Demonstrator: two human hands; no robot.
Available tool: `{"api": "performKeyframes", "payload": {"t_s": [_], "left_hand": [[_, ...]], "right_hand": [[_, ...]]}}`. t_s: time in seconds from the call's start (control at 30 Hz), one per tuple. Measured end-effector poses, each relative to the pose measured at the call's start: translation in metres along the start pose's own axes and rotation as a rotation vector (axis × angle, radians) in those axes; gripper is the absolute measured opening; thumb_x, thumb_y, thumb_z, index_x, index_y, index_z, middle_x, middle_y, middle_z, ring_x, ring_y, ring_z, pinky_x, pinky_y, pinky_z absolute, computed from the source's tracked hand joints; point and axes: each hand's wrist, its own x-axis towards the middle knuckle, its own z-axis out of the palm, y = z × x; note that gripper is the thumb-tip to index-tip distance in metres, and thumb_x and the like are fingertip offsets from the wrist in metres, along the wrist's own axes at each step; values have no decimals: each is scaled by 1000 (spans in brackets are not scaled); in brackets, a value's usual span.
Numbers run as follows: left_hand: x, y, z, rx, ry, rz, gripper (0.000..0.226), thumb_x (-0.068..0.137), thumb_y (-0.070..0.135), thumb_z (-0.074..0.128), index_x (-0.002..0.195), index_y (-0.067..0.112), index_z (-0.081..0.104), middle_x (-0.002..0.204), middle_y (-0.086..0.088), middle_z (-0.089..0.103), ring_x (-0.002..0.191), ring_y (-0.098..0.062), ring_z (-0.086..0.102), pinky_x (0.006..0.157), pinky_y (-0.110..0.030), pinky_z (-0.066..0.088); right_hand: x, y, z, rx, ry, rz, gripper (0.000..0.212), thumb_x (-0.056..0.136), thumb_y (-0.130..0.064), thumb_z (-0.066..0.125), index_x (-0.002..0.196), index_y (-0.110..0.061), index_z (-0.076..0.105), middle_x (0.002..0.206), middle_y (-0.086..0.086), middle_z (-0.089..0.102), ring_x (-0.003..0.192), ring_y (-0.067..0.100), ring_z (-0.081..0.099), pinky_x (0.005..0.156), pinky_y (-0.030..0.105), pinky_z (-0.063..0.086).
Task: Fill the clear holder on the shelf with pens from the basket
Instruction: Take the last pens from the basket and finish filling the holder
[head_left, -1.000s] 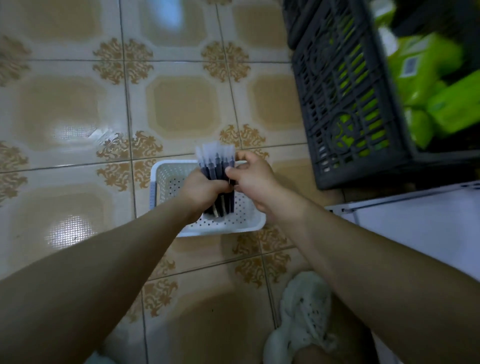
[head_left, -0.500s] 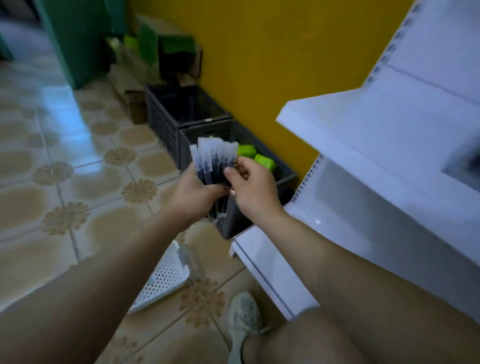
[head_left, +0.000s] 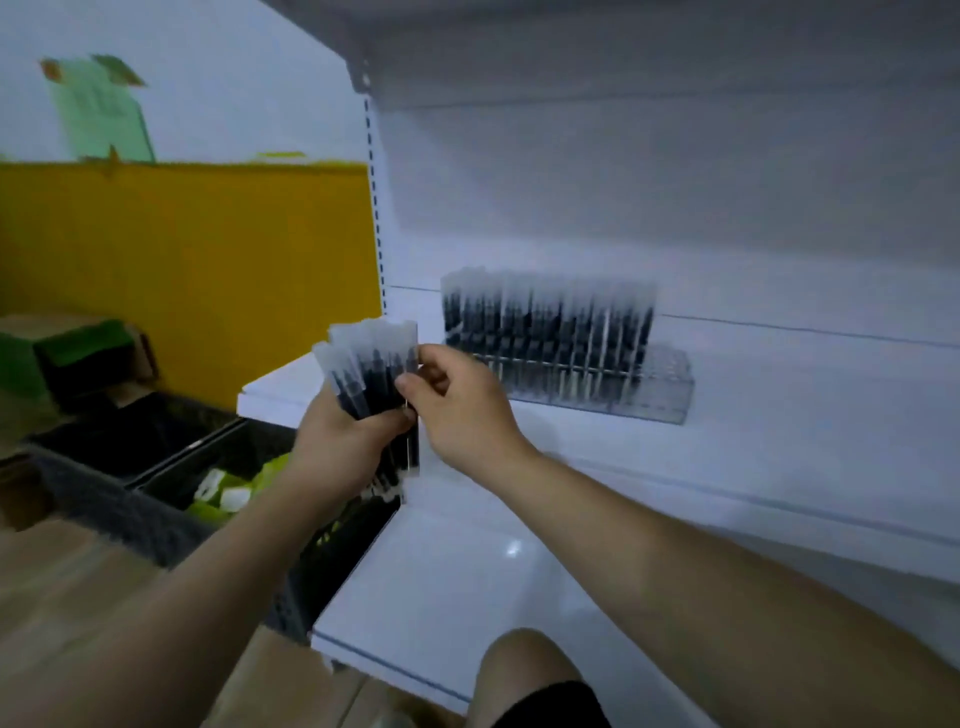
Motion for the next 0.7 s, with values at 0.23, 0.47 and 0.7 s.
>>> {"api": "performKeyframes", "payload": {"t_s": [0.23, 0.47, 0.7], "left_hand": [[15, 40, 93, -60, -166, 42, 36, 82, 1, 68, 114, 18, 67, 101, 7, 74, 95, -8, 69, 85, -30, 54], [34, 53, 159, -66, -239, -36, 39, 82, 9, 73, 118, 10, 60, 103, -2, 70, 94, -17, 66, 78, -28, 49], [48, 43, 176, -72, -231, -119, 44, 82, 9, 73, 122, 7, 54, 109, -6, 66, 99, -22, 63, 84, -32, 47]], "right_hand": [[-25, 0, -103, -151, 243, 83, 24, 96, -25, 55, 113, -8, 60, 82, -12, 51, 78, 9, 52, 68, 20, 41], [-38, 15, -179, -206, 452, 134, 6, 96, -19, 52, 97, -16, 57, 75, -6, 50, 71, 13, 49, 72, 36, 48], [-8, 35, -210, -187, 552, 135, 10, 97, -17, 51, 101, -26, 49, 86, -1, 60, 89, 27, 62, 79, 39, 52]]}}
